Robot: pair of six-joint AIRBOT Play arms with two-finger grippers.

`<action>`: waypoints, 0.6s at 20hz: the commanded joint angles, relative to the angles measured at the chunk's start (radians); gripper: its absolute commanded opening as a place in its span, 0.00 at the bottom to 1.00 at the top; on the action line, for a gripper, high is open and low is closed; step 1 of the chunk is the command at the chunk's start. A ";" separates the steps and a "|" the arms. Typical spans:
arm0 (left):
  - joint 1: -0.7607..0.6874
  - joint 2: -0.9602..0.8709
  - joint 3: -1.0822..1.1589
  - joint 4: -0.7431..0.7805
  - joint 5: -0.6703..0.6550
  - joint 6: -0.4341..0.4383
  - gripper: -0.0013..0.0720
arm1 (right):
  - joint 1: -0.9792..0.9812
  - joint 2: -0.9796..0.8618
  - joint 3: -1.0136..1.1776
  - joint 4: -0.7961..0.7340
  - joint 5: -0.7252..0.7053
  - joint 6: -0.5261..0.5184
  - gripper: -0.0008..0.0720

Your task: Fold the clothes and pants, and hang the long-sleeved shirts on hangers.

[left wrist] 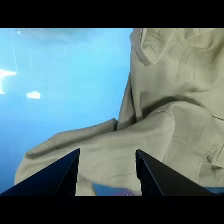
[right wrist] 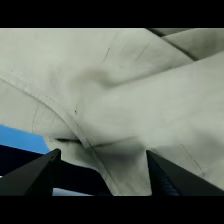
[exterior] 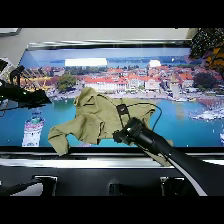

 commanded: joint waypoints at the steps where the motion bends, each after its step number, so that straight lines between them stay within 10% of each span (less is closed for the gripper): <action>1: 0.000 -0.002 0.000 0.002 0.011 -0.001 0.60 | 0.014 -0.044 0.000 -0.018 0.071 0.048 0.84; 5: 0.000 -0.011 -0.007 0.003 0.023 -0.008 0.60 | 0.014 -0.076 0.000 -0.067 0.061 0.086 0.80; 12: 0.000 -0.013 -0.022 0.002 0.029 -0.008 0.60 | 0.014 -0.074 0.001 -0.124 0.014 0.126 0.35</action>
